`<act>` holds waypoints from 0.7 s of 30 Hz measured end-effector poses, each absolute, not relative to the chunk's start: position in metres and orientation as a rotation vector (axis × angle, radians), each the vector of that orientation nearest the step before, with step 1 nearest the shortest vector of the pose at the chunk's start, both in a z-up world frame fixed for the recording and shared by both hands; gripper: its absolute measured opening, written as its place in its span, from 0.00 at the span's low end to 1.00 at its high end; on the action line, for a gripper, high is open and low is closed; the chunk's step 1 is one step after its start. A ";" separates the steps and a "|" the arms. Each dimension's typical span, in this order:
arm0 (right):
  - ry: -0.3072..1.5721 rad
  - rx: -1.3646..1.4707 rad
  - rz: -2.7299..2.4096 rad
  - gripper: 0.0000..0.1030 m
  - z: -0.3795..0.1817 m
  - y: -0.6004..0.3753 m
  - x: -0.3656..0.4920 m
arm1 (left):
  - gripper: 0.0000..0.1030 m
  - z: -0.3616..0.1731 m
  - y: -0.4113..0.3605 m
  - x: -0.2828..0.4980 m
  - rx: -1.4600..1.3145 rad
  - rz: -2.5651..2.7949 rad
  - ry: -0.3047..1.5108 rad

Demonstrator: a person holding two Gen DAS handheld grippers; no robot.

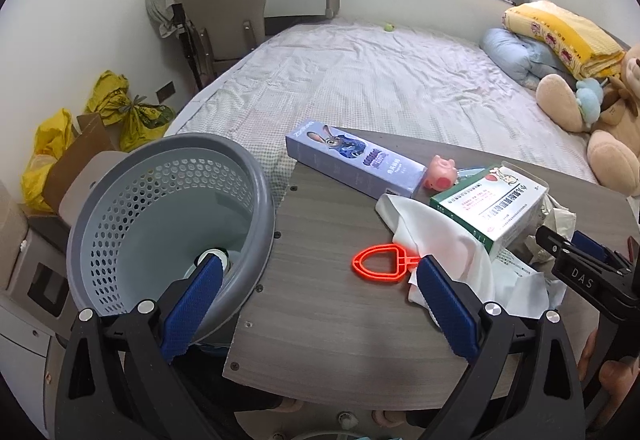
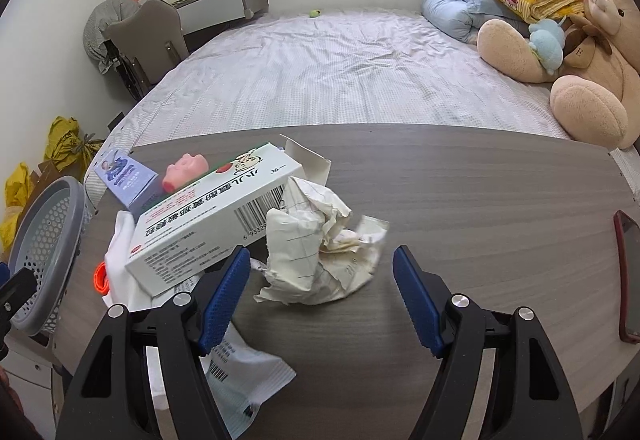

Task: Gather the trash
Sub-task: 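Move both tools back to the table toward the crumpled tissue, then grasp the crumpled tissue with the right tool while the left tool grasps the white cloth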

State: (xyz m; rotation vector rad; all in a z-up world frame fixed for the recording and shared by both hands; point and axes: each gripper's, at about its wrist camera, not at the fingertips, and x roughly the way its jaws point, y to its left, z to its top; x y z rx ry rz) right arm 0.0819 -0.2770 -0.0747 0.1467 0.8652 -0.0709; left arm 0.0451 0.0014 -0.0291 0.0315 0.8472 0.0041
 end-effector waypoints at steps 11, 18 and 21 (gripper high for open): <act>0.864 0.159 -0.049 0.44 -0.082 -0.282 0.086 | 0.94 -0.038 -0.013 0.045 0.048 -0.058 0.884; 0.827 0.213 -0.065 0.37 -0.072 -0.297 0.065 | 0.94 -0.043 -0.028 0.041 0.079 -0.101 0.897; 0.812 0.234 -0.075 0.37 -0.067 -0.305 0.052 | 0.94 -0.042 -0.032 0.038 0.083 -0.120 0.895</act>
